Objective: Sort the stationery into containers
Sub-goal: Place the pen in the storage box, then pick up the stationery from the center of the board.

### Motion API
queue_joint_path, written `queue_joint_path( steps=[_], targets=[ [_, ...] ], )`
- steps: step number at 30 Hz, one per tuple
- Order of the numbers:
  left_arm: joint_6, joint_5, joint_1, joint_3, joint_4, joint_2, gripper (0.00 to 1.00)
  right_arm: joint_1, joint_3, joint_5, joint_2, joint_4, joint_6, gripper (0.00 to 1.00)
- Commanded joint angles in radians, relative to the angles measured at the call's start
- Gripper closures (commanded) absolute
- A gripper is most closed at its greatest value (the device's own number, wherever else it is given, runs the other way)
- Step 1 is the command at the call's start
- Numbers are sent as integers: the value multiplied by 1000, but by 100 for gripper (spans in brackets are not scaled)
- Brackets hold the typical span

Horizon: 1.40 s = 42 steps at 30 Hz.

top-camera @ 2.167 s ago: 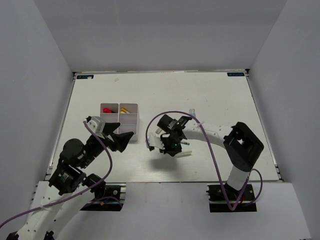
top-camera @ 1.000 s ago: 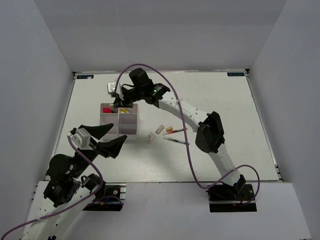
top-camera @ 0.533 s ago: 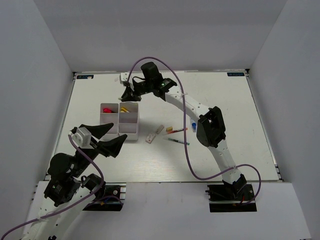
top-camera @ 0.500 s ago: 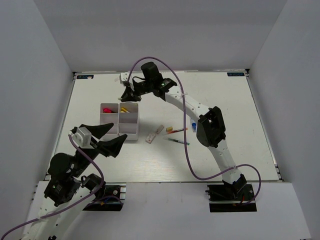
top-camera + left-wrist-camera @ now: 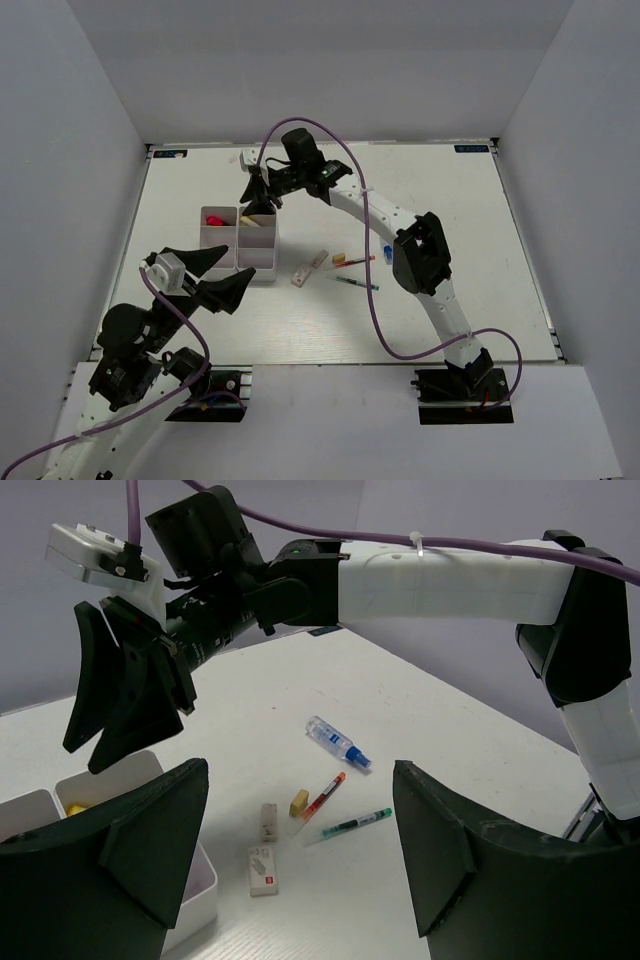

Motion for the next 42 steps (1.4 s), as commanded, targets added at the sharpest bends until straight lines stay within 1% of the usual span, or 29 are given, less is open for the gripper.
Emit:
queue_joint_path(
  steps=[1,3,7,9,10,11,12,13,14,15,16,17,18,20,21,22,23,24,25,26,28,30,31,32,34,35,36,40,42],
  targets=[
    [10,10,5,-6,11,24,16,-3,-14,-33,1,39,25,55],
    [10,10,5,-6,11,24,16,-6,-15,-35,-5,44,30,52],
    [10,19,14,-6,21,44,16,-8,-15,-38,-29,23,33,52],
    [-1,56,14,-6,32,97,14,-17,-21,-22,-84,-14,36,55],
    [-1,68,14,-6,41,122,14,-23,-28,7,-104,-26,42,60],
    [-12,94,14,-6,41,151,14,-41,-81,25,-183,-46,46,64],
    [-12,109,14,-6,41,222,14,-46,-107,103,-213,-45,57,68],
    [-22,137,14,8,41,263,16,-55,-188,126,-245,-40,65,75],
    [-23,160,14,8,41,307,17,-87,-293,148,-359,-33,82,79],
    [-32,175,14,40,41,353,18,-101,-416,172,-403,25,95,87],
    [-42,209,14,51,41,402,22,-127,-475,270,-484,47,112,100],
    [-42,226,14,61,41,497,24,-150,-589,296,-521,78,138,100],
    [-59,226,5,90,41,543,25,-178,-703,374,-640,101,155,100],
    [-59,197,-16,150,-1,692,29,-213,-850,450,-708,104,244,100],
    [-59,197,-27,167,-18,737,29,-237,-876,491,-792,90,249,100],
    [-59,197,-27,179,-40,777,30,-250,-900,499,-822,43,267,100],
    [-59,182,-53,207,-51,816,30,-267,-945,504,-842,26,286,83],
    [-59,168,-65,224,-61,855,30,-302,-980,505,-908,7,304,60],
    [-70,139,-99,264,-93,934,30,-314,-998,498,-926,-23,318,32],
    [-70,117,-99,285,-113,974,30,-333,-1040,489,-975,-30,318,26],
    [-70,40,-159,330,-171,1097,27,-356,-1112,436,-1037,-36,335,23],
    [-79,-63,-218,402,-216,1175,24,-379,-1153,403,-1098,-39,352,32],
    [-91,-102,-235,425,-238,1212,24,-396,-1166,397,-1158,-37,358,41],
    [-92,-142,-249,464,-274,1276,24,-399,-1178,380,-1176,-24,368,66],
    [-102,-243,-269,505,-307,1335,23,-417,-1227,355,-1238,-8,385,88],
    [-113,-274,-283,541,-334,1363,23,-422,-1236,343,-1247,1,393,95],
    [-127,-335,-283,558,-348,1389,23,-428,-1244,329,-1255,0,392,98],
    [-148,-430,-294,614,-388,1496,22,-459,-1259,321,-1302,-13,382,97],
    [-148,-455,-294,627,-397,1506,21,-468,-1278,305,-1329,-2,382,97]
  ],
)
